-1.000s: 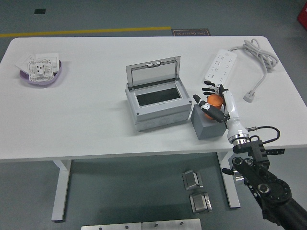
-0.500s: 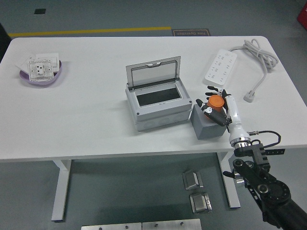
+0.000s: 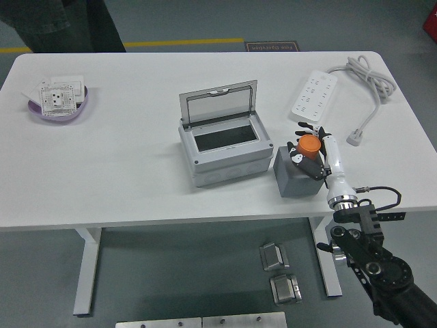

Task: Pick up the cylinder from the cube,place it in the box,flap close box

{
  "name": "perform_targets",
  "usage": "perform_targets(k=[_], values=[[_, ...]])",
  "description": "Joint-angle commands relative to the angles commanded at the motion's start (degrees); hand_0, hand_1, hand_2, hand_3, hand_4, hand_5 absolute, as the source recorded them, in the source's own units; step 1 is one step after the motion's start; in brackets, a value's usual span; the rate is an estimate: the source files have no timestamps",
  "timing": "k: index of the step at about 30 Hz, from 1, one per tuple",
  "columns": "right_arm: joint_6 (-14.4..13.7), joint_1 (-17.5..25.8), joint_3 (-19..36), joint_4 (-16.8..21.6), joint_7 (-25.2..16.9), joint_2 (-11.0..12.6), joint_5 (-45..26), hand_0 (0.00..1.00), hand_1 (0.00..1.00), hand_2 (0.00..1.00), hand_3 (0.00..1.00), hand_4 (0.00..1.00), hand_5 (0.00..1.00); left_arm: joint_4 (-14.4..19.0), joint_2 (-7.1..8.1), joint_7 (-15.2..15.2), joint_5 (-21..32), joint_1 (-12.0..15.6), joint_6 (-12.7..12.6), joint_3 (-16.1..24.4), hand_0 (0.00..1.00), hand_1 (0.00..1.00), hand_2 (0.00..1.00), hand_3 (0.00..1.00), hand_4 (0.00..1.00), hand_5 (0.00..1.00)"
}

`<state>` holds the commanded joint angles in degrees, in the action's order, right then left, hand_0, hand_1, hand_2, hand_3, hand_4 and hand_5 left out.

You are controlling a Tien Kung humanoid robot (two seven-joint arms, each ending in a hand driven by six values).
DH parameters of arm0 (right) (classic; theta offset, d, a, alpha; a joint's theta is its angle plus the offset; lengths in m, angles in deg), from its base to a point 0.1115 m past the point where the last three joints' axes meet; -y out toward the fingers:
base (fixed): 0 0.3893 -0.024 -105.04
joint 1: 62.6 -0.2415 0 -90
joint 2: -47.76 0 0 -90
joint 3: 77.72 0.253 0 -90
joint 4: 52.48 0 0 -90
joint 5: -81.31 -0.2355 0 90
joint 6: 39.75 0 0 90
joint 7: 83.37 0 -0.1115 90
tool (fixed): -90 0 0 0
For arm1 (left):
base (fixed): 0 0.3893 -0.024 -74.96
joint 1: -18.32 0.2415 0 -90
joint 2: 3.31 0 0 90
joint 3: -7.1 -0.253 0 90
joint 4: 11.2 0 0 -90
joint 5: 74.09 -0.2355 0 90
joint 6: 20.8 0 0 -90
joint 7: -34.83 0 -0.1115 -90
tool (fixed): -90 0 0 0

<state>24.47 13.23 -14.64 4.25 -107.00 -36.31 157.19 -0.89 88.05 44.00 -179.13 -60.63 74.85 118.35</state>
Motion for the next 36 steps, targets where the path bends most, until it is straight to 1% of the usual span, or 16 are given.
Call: perform_targets(k=[1, 7, 8, 13, 14, 19, 20, 25, 26, 30, 31, 32, 36], values=[[-0.1, 0.0, -0.1, 0.1, 0.1, 0.0, 0.0, 0.66, 0.599, 0.566, 0.657, 0.147, 0.002, 0.0, -0.02, 0.0, 0.1, 0.0, 0.0, -0.1, 0.648, 0.572, 0.554, 0.583, 0.414, 0.013], [-1.3, 0.0, -0.6, 0.5, 0.4, 0.0, 0.6, 0.66, 0.599, 0.566, 0.657, 0.147, 0.002, 0.0, -0.1, 0.0, 0.7, 0.0, -0.1, -0.6, 0.648, 0.572, 0.554, 0.583, 0.414, 0.013], [-1.5, -0.1, -0.7, 0.6, 0.4, 0.0, 0.7, 0.598, 0.518, 0.48, 0.461, 0.002, 0.002, 0.0, -0.11, 0.0, 0.9, 0.0, -0.1, -0.7, 0.648, 0.58, 0.558, 0.587, 0.446, 0.034], [-2.2, -0.2, -0.9, 0.8, 0.7, 0.0, 1.4, 0.598, 0.518, 0.48, 0.461, 0.002, 0.002, 0.0, -0.1, 0.0, 1.3, -0.1, -0.2, -1.1, 0.648, 0.58, 0.558, 0.587, 0.446, 0.034], [-2.3, -0.2, -1.0, 0.8, 0.8, 0.0, 1.5, 0.599, 0.437, 0.464, 0.382, 0.002, 0.002, 0.0, -0.1, 0.0, 1.4, -0.1, -0.2, -1.1, 0.649, 0.58, 0.559, 0.588, 0.45, 0.033], [-2.6, -0.4, -1.1, 1.1, 1.3, -0.1, 2.5, 0.599, 0.437, 0.464, 0.382, 0.002, 0.002, 0.0, -0.13, 0.0, 1.6, -0.1, -0.3, -1.3, 0.649, 0.58, 0.559, 0.588, 0.45, 0.033], [-2.7, -0.4, -1.1, 1.2, 1.4, -0.1, 2.7, 0.547, 0.338, 0.452, 0.357, 0.002, 0.002, 0.0, -0.14, 0.1, 1.7, -0.1, -0.3, -1.4, 0.649, 0.583, 0.56, 0.591, 0.46, 0.037], [-3.1, -0.8, -1.2, 2.2, 2.2, 0.1, 4.5, 0.547, 0.338, 0.452, 0.357, 0.002, 0.002, 0.0, -0.12, 0.1, 2.0, -0.1, -0.3, -1.7, 0.649, 0.583, 0.56, 0.591, 0.46, 0.037], [-3.1, -0.9, -1.2, 2.4, 2.4, 0.2, 4.8, 0.52, 0.308, 0.437, 0.34, 0.002, 0.002, 0.0, -0.1, 0.1, 2.0, -0.1, -0.3, -1.7, 0.649, 0.586, 0.561, 0.593, 0.467, 0.041], [-3.4, -1.8, -1.5, 3.7, 3.2, 0.6, 6.2, 0.52, 0.308, 0.437, 0.34, 0.002, 0.002, 0.0, -0.06, 0.2, 1.6, -0.1, -0.3, -1.5, 0.649, 0.586, 0.561, 0.593, 0.467, 0.041], [-3.5, -2.3, -1.7, 4.1, 3.6, 0.7, 6.8, 0.52, 0.308, 0.437, 0.34, 0.002, 0.002, 0.0, -0.05, 0.2, 1.5, -0.1, -0.3, -1.4, 0.649, 0.586, 0.561, 0.593, 0.467, 0.041], [-3.6, -2.6, -1.8, 4.4, 3.9, 0.8, 7.3, 0.51, 0.306, 0.434, 0.337, 0.002, 0.002, 0.0, -0.04, 0.3, 1.5, -0.1, -0.3, -1.4, 0.65, 0.591, 0.564, 0.597, 0.489, 0.06], [-3.7, -5.0, -2.9, 5.7, 6.1, 1.2, 10.3, 0.51, 0.306, 0.434, 0.337, 0.002, 0.002, 0.0, 0.02, 0.4, 1.3, 0.0, -0.2, -1.3, 0.65, 0.591, 0.564, 0.597, 0.489, 0.06]])
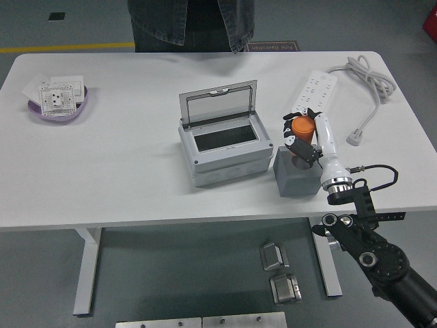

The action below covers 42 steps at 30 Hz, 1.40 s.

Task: Pick up the cylinder from the cube,place it in the box,flap close box

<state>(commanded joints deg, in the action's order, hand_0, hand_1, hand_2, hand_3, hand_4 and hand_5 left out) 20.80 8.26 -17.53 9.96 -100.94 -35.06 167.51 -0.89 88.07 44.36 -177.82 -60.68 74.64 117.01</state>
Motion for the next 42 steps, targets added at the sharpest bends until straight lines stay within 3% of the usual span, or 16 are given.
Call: perform_targets(k=[7, 8, 13, 14, 19, 20, 22, 32, 42], values=[[0.7, -6.0, -4.3, 0.1, 4.3, -0.8, 5.4, 0.496, 0.309, 0.433, 0.336, 0.002, 0.002, 0.0, 0.18, 0.2, -0.3, 0.1, 0.0, 0.3, 0.65, 0.593, 0.566, 0.597, 0.503, 0.063], [1.1, -7.0, -5.1, -0.2, 5.0, -1.1, 6.2, 0.132, 0.26, 0.437, 0.337, 0.002, 0.002, 0.0, 0.22, 0.2, -0.4, 0.1, 0.0, 0.5, 0.65, 0.596, 0.567, 0.599, 0.51, 0.067], [4.0, -11.6, -9.3, -2.5, 9.6, -2.9, 10.8, 0.132, 0.26, 0.437, 0.337, 0.002, 0.002, 0.0, 0.45, 0.3, -0.9, 0.2, -0.1, 1.1, 0.65, 0.596, 0.567, 0.599, 0.51, 0.067], [4.7, -12.5, -10.1, -3.2, 10.6, -3.2, 11.6, 0.002, 0.16, 0.419, 0.304, 0.002, 0.002, 0.0, 0.5, 0.3, -1.1, 0.2, -0.1, 1.2, 0.65, 0.598, 0.568, 0.6, 0.513, 0.069], [8.3, -16.7, -13.6, -7.3, 15.0, -4.4, 14.9, 0.002, 0.16, 0.419, 0.304, 0.002, 0.002, 0.0, 0.72, 0.3, -1.7, 0.2, 0.0, 1.7, 0.65, 0.598, 0.568, 0.6, 0.513, 0.069], [8.8, -17.3, -14.1, -7.8, 15.5, -4.5, 15.3, 0.002, 0.107, 0.387, 0.263, 0.002, 0.002, 0.0, 0.75, 0.3, -1.7, 0.2, 0.0, 1.8, 0.649, 0.598, 0.569, 0.6, 0.513, 0.069], [9.6, -18.7, -15.3, -9.3, 16.2, -4.7, 15.7, 0.002, 0.107, 0.387, 0.263, 0.002, 0.002, 0.0, 0.82, 0.3, -1.8, 0.1, 0.0, 1.8, 0.649, 0.598, 0.569, 0.6, 0.513, 0.069], [11.7, -23.7, -21.6, -14.4, 16.8, -4.8, 15.2, 0.002, 0.099, 0.386, 0.262, 0.002, 0.002, 0.0, 1.1, 0.4, -1.1, -0.3, -0.1, 0.8, 0.641, 0.6, 0.569, 0.6, 0.514, 0.071], [13.2, -28.6, -31.8, -17.6, 15.3, -4.6, 16.7, 0.002, 0.102, 0.385, 0.263, 0.002, 0.002, 0.0, 1.52, 0.5, -0.7, -0.7, -0.1, -0.1, 0.639, 0.599, 0.569, 0.6, 0.513, 0.072]])
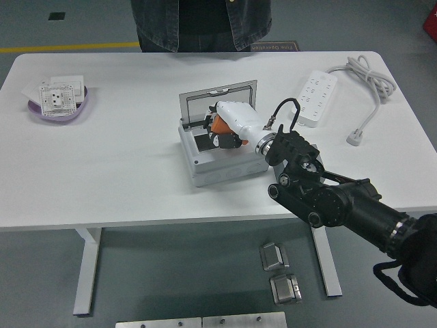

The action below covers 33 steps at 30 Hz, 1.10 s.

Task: Pick up the cylinder from the cube,place it in the box,flap close box

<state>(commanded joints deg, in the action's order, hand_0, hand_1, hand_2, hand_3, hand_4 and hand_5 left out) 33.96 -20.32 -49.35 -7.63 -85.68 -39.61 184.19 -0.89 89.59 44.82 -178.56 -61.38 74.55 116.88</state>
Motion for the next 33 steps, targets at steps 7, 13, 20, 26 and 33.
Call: perform_targets(k=[7, 13, 20, 26, 33], values=[[0.9, -2.3, -4.2, -0.8, -1.4, 0.0, 3.6, 0.002, 0.126, 0.402, 0.279, 0.002, 0.002, 0.0, 0.17, 0.1, 0.5, -0.3, 0.1, -0.8, 0.638, 0.599, 0.569, 0.601, 0.509, 0.069], [1.6, -3.4, -5.1, -1.1, -2.7, 0.9, 4.3, 0.471, 0.455, 0.551, 0.554, 0.279, 0.002, 0.0, 0.32, 0.2, 0.1, -0.3, 0.1, -0.7, 0.635, 0.601, 0.569, 0.6, 0.506, 0.071], [1.3, -4.4, -6.6, -1.1, -3.7, 1.5, 3.5, 0.531, 0.579, 0.656, 0.688, 0.439, 0.122, 0.0, 0.5, 0.2, 1.2, -0.8, 0.0, -1.9, 0.635, 0.602, 0.569, 0.599, 0.505, 0.074], [0.8, -4.8, -7.2, -1.1, -4.5, 1.9, 2.7, 0.498, 0.551, 0.651, 0.694, 0.63, 0.228, 0.0, 0.53, 0.2, 1.4, -1.1, 0.1, -2.4, 0.634, 0.602, 0.568, 0.599, 0.504, 0.072], [0.8, -4.8, -8.4, -1.1, -5.0, 2.5, 2.0, 0.495, 0.537, 0.648, 0.697, 0.703, 0.295, 0.0, 0.54, 0.3, 0.7, -1.1, 0.2, -1.8, 0.634, 0.6, 0.568, 0.599, 0.499, 0.081]])
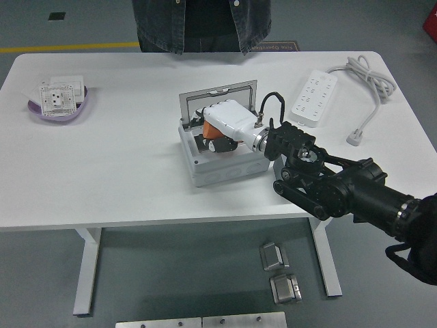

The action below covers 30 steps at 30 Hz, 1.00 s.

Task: Pick up the cylinder from the cube,place it in the box,flap close box

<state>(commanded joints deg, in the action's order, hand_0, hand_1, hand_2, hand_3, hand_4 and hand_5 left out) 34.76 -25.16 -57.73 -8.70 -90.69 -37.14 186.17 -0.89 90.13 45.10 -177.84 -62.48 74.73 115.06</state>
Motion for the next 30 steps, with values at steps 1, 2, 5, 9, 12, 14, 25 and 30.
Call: perform_targets(k=[1, 2, 5, 9, 12, 14, 25, 30], values=[[0.0, 0.0, -0.1, 0.0, -0.1, 0.1, 0.0, 0.495, 0.537, 0.648, 0.697, 0.703, 0.295, 0.0, -0.01, 0.0, -0.1, 0.0, 0.0, 0.0, 0.634, 0.6, 0.568, 0.599, 0.499, 0.081], [-0.1, 0.0, -0.2, 0.0, -0.2, 0.2, -0.1, 0.495, 0.537, 0.648, 0.697, 0.703, 0.295, 0.0, 0.0, 0.0, -0.1, -0.1, 0.0, -0.1, 0.634, 0.6, 0.568, 0.599, 0.499, 0.081], [-0.2, -0.1, -0.5, 0.1, -0.4, 0.5, -0.1, 0.498, 0.524, 0.647, 0.699, 0.721, 0.3, 0.0, 0.04, 0.0, 0.1, -0.2, 0.0, -0.3, 0.634, 0.6, 0.567, 0.598, 0.497, 0.081], [-0.1, -0.2, -0.7, 0.2, -0.3, 0.8, -0.2, 0.498, 0.524, 0.647, 0.699, 0.721, 0.3, 0.0, 0.04, 0.0, -0.1, -0.3, 0.0, -0.3, 0.634, 0.6, 0.567, 0.598, 0.497, 0.081], [-0.2, -0.2, -0.4, 0.7, -0.2, 1.0, 0.0, 0.496, 0.513, 0.635, 0.697, 0.728, 0.308, 0.0, -0.02, 0.0, -0.7, -0.2, 0.1, 0.3, 0.635, 0.599, 0.564, 0.596, 0.491, 0.086], [-0.1, 0.0, 0.3, 1.6, 0.2, 1.3, 0.2, 0.496, 0.513, 0.635, 0.697, 0.728, 0.308, 0.0, -0.13, 0.0, -1.2, 0.0, 0.2, 0.7, 0.635, 0.599, 0.564, 0.596, 0.491, 0.086], [1.5, 0.9, 5.7, 11.8, 3.3, 6.2, -0.6, 0.493, 0.502, 0.626, 0.691, 0.756, 0.343, 0.0, -0.87, 0.0, -3.1, 0.5, 0.3, 2.9, 0.635, 0.598, 0.562, 0.594, 0.484, 0.088], [2.5, -0.6, 9.3, 12.8, 4.0, 7.6, -1.6, 0.488, 0.487, 0.627, 0.686, 0.757, 0.349, 0.0, -0.89, 0.1, -4.2, 0.7, 0.4, 4.0, 0.634, 0.596, 0.562, 0.592, 0.474, 0.084]])
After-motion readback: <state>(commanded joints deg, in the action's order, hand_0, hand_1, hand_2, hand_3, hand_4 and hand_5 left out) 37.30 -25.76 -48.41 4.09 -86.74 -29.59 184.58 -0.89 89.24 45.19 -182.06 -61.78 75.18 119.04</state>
